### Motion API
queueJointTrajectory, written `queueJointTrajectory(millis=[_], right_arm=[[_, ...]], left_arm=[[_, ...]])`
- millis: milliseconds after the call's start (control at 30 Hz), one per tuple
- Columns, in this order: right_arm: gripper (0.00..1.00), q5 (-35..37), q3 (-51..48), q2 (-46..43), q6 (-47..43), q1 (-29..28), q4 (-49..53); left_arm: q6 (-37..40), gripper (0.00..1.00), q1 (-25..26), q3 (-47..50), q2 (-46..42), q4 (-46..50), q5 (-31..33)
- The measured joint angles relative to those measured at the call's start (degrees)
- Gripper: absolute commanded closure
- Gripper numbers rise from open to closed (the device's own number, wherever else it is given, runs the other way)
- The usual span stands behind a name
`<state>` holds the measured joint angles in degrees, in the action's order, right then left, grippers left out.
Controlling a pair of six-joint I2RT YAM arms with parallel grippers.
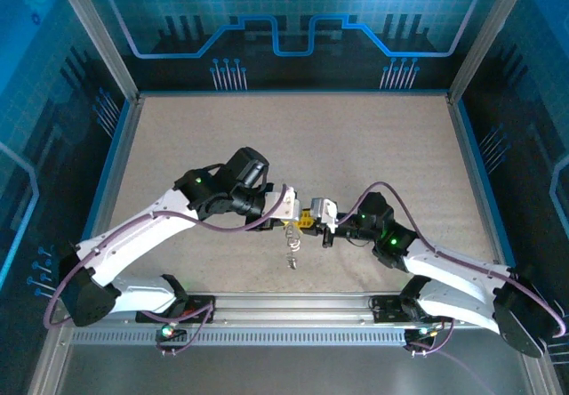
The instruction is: Put the keys on the keyring
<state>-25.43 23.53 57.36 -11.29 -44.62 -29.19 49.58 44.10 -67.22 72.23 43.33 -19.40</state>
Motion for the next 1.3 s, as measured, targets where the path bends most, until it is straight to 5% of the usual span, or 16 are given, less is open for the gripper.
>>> queueJointTrajectory(millis=[200, 700, 1133, 1300], right_arm=[[1.0, -0.28, -1.42, -2.05, 1.4, 0.04, -3.3], [1.0, -3.21, -1.51, -1.64, 2.93, 0.44, -6.43], [1.0, -1.64, -1.44, -3.08, 2.64, 0.44, -4.13], [1.0, -1.01, -1.4, -4.02, 1.77, 0.44, -2.54]], left_arm=[[-2.67, 0.74, 0.0, 7.87, -7.54, -6.54, -0.33], [-11.78, 0.72, 0.0, 21.11, -14.32, -25.51, 0.11], [-15.19, 0.81, 0.0, 24.94, -14.53, -33.4, -0.42], [-15.47, 0.97, 0.0, 25.9, -14.03, -34.45, -0.46]])
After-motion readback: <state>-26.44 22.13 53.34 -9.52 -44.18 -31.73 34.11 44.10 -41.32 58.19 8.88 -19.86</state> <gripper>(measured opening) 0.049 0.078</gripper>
